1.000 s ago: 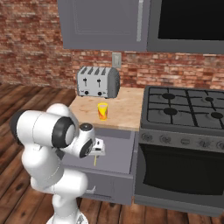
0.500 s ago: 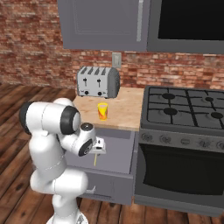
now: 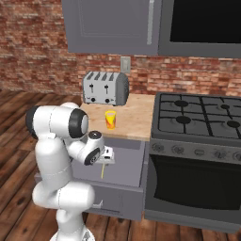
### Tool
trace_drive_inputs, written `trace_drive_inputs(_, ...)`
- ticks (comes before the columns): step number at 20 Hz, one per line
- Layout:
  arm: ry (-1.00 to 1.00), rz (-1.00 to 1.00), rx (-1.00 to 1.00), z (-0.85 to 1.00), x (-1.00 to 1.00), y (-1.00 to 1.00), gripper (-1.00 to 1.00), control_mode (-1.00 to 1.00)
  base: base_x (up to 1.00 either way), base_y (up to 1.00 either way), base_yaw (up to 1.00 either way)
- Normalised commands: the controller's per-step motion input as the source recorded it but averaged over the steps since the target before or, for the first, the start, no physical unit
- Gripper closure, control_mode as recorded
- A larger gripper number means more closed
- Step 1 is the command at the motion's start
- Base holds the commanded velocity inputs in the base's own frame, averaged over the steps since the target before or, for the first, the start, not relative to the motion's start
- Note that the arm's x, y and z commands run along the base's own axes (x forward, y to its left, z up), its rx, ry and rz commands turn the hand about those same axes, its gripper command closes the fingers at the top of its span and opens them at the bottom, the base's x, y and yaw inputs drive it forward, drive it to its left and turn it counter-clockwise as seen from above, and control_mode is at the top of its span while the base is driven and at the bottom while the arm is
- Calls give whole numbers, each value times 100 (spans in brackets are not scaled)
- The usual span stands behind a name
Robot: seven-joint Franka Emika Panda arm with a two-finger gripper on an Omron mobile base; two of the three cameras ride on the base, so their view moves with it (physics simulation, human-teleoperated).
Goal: Pick up the straw from the right drawer and put it inside the smoothie cup.
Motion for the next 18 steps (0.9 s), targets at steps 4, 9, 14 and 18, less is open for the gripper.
trace_drive_inputs(4, 1, -1, 0, -19, 19, 0, -100, -100, 0, 0, 0)
trace_drive_inputs(9, 2, 0, 0, -23, 22, 0, -100, -100, 0, 0, 0)
trace_drive_inputs(14, 2, -1, 0, -27, 19, 0, -100, -100, 0, 0, 0)
trace_drive_inputs(18, 1, -1, 0, -32, 17, 0, -100, -100, 0, 0, 0)
